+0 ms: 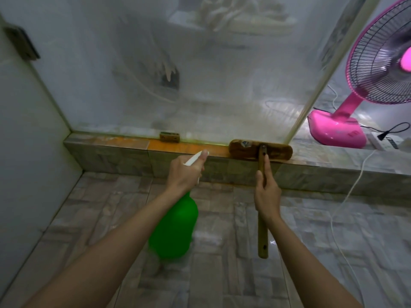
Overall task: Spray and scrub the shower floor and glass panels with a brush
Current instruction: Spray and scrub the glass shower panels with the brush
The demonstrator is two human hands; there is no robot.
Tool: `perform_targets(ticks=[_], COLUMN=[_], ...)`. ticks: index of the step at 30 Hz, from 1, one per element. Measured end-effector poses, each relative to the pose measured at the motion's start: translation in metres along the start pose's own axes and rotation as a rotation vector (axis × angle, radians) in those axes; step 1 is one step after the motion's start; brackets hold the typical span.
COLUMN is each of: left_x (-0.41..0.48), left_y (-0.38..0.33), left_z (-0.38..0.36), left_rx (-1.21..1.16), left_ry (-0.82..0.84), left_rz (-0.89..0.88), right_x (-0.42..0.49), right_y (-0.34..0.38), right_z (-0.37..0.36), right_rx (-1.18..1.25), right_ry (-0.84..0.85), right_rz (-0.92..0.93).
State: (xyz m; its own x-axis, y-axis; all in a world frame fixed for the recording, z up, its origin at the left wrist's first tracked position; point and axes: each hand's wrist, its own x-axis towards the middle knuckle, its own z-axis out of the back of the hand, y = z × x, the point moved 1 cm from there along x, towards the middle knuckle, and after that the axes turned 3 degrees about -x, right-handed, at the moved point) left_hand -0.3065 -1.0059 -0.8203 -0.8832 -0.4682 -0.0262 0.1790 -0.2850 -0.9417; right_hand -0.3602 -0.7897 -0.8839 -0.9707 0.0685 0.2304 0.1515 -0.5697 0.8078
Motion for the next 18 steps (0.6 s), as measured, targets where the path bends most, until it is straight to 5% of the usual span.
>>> perform_targets(ticks=[12,18], left_x=[-0.005,-0.011], left_y=[0.009,0.020], left_z=[0.029,0.062], left_rx=[-0.098,-0.069], left_ry=[-0.070,-0.131], left_rz=[0.035,-0.016], right_x=[-0.007,-0.021], right_y=[0.044,0.098], right_z=[-0.029,-0.084], right_rx=[-0.081,-0.091], right_ry=[0.011,0.314], right_rz=[-0.070,0.053])
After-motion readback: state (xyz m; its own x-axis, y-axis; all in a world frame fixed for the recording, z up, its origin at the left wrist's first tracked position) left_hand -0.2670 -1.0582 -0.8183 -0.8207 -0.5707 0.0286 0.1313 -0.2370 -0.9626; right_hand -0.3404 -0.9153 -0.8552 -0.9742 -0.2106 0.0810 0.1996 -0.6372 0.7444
